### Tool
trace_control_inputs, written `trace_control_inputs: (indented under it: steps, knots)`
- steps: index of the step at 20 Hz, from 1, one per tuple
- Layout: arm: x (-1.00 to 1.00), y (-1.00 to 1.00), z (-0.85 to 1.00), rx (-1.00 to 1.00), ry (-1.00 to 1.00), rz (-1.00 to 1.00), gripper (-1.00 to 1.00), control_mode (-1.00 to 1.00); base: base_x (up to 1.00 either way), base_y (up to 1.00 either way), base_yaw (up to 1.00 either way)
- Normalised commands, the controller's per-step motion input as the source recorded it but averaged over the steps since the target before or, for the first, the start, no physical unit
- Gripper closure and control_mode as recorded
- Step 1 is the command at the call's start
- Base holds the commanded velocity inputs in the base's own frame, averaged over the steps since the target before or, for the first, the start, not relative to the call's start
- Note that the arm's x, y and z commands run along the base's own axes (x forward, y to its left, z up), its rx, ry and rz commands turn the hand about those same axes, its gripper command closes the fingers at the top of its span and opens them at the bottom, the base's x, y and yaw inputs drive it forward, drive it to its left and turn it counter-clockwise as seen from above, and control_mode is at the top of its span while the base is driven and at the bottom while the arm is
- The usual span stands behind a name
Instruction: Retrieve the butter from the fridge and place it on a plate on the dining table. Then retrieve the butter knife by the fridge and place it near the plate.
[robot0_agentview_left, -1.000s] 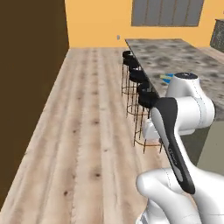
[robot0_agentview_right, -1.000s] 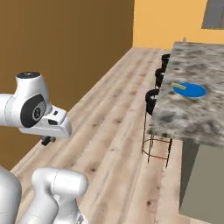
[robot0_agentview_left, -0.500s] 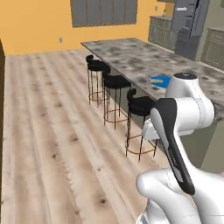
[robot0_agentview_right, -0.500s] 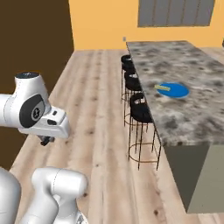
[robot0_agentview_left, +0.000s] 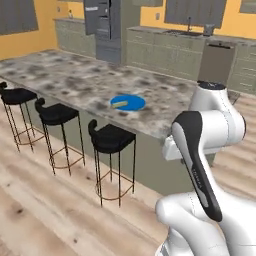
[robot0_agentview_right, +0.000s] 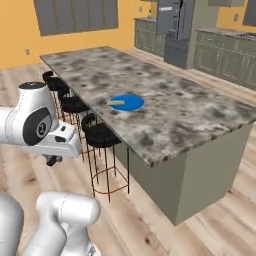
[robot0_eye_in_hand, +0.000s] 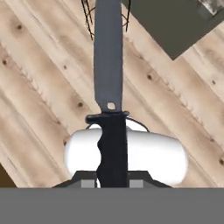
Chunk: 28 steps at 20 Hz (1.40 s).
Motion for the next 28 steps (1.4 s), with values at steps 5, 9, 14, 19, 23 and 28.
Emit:
trace_control_inputs:
  steps: [5,9,14,19,23,28]
  knots:
    - [0.00,0.00,0.00,0.00,0.00,0.00,1.00,1.00,0.45,0.70,-0.71]
    - [0.00,0.00,0.00,0.00,0.00,0.00,1.00,1.00,0.28,1.00,-0.58]
    - [0.00,0.00,0.00,0.00,0.00,0.00,1.00,1.00,0.23,0.79,-0.61]
    - [0.00,0.00,0.00,0.00,0.00,0.00,1.00,1.00,0.18,0.91,-0.55]
    - [0.00,0.00,0.00,0.00,0.00,0.00,1.00,1.00,0.35,0.82,-0.41]
    - [0.04,0.00,0.00,0.00,0.00,-0.02,1.00,-1.00,0.26,0.08,-0.16]
